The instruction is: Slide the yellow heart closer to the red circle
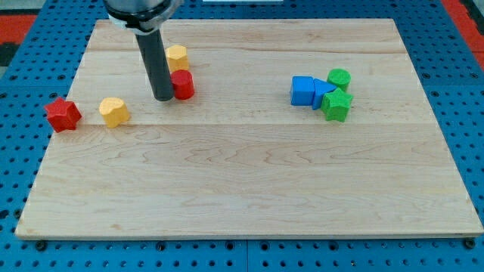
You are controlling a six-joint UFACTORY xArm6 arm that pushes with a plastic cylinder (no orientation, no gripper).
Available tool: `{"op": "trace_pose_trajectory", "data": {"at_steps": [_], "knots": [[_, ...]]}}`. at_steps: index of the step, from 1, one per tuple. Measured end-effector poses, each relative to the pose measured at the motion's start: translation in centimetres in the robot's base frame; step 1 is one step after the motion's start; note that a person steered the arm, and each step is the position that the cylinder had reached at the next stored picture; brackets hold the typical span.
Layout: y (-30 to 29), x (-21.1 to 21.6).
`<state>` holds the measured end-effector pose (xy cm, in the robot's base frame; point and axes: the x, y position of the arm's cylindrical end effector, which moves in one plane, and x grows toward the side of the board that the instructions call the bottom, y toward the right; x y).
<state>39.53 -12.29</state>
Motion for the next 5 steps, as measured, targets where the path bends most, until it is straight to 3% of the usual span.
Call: {"op": "trace_pose_trajectory", "data": {"at_steps": [1,3,4,5], "knots": [[2.0,1.6],[1.7,-3.0],[2.3,1.2],[-0.9,7.8]]}}
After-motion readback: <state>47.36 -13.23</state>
